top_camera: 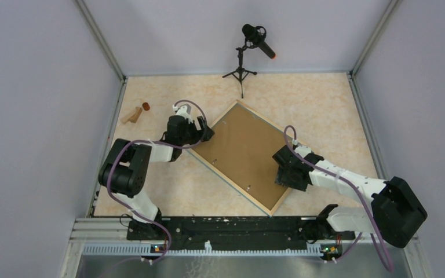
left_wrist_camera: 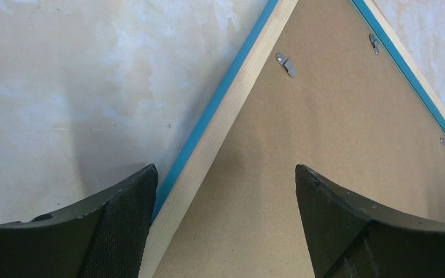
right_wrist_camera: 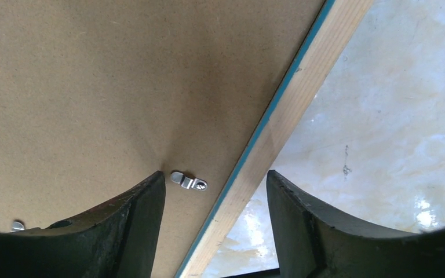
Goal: Put the photo into the frame
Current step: Install the photo frame at the center of the board.
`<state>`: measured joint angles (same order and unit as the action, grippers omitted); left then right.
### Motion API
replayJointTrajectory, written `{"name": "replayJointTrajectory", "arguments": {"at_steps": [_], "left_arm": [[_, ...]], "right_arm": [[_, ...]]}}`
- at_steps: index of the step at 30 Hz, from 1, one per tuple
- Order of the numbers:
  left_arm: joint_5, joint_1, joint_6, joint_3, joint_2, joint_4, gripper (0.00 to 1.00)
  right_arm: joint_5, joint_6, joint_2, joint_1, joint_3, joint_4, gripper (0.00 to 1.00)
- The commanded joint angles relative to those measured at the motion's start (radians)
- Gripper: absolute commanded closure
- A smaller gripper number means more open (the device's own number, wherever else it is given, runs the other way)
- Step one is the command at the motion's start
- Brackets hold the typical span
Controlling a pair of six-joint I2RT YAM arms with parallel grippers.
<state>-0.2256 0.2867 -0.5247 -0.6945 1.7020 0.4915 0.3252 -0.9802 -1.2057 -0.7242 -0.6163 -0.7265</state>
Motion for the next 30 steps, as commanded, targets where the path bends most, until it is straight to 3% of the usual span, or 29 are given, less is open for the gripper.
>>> {"name": "replayJointTrajectory", "arguments": {"at_steps": [1,11,30], "left_arm": [[-0.024,0.001,-0.030,0.041,-0.034,0.041,0.10],[-0.037,-0.003,-0.043,0.057,-0.031,0.071,0.11],[-0.056,-0.011,-0.048,0.063,-0.028,0.088,0.11]], "right_arm": [[0.024,0.024,0.049,-0.013,0.004,-0.077,0.35],[0.068,0.023,0.074,-0.014,0.025,-0.045,0.36],[-0.005,0.074,0.068,-0.013,0.043,0.047,0.30]]}}
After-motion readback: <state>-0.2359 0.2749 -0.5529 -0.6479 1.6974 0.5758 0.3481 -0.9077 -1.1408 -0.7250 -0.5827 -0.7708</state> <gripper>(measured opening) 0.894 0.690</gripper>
